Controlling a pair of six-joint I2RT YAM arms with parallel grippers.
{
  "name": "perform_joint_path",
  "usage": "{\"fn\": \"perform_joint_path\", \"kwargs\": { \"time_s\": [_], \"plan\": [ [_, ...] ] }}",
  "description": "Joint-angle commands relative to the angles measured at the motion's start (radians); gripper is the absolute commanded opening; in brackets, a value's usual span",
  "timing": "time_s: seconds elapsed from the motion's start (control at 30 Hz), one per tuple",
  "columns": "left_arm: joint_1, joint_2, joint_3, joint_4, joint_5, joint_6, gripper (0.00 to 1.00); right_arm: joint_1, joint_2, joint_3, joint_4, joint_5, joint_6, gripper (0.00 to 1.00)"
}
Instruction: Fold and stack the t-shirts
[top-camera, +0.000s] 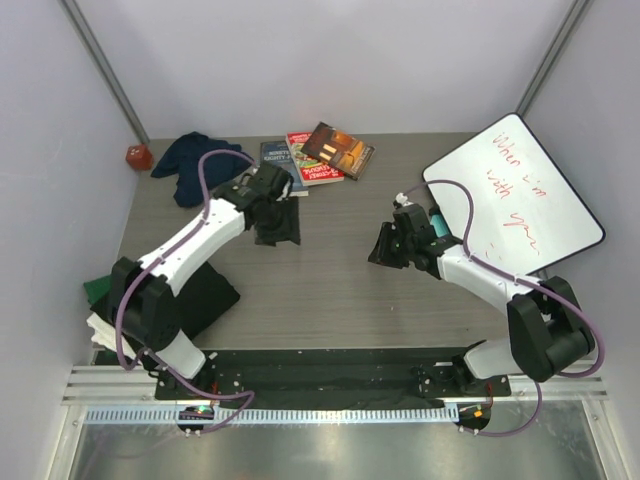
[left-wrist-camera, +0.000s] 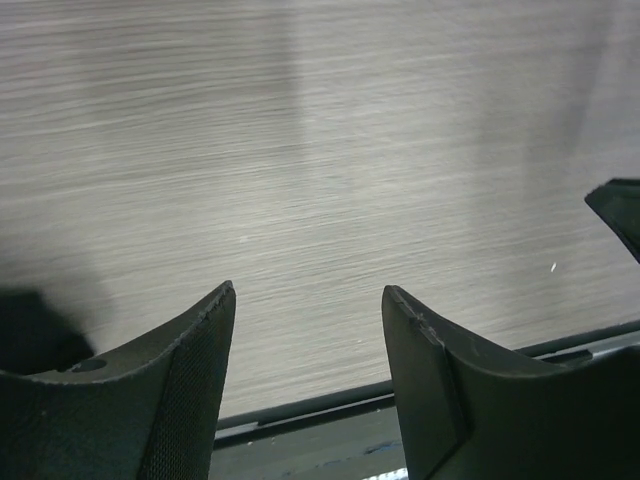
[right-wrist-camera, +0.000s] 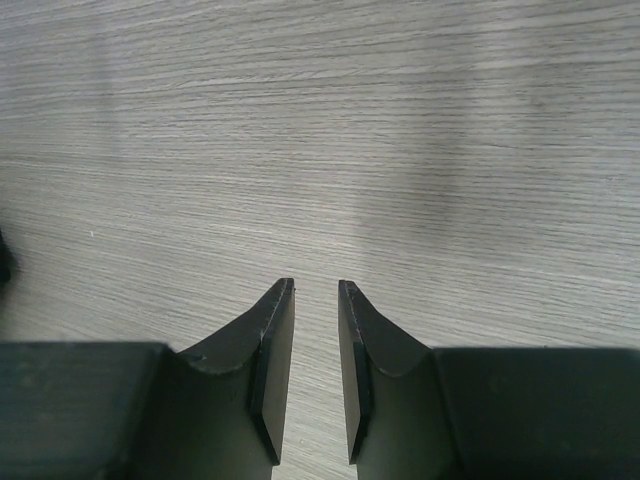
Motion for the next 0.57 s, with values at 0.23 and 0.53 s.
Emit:
{"fn": "perform_joint_path", "kwargs": {
  "time_s": [0.23,0.53],
  "plan": [
    [-0.094,0.065,-0.065,0.275,0.1,-0.02,0.61,-0.004,-0.065,0.039,-0.079,0.055,-0.029,0.3],
    [-0.152,0.016,-0.195,0.381,0.082,-0.008,0.64,-0.002,-0.084,0.021,-0.075,0.054,0.002,0.29]
  ]
}}
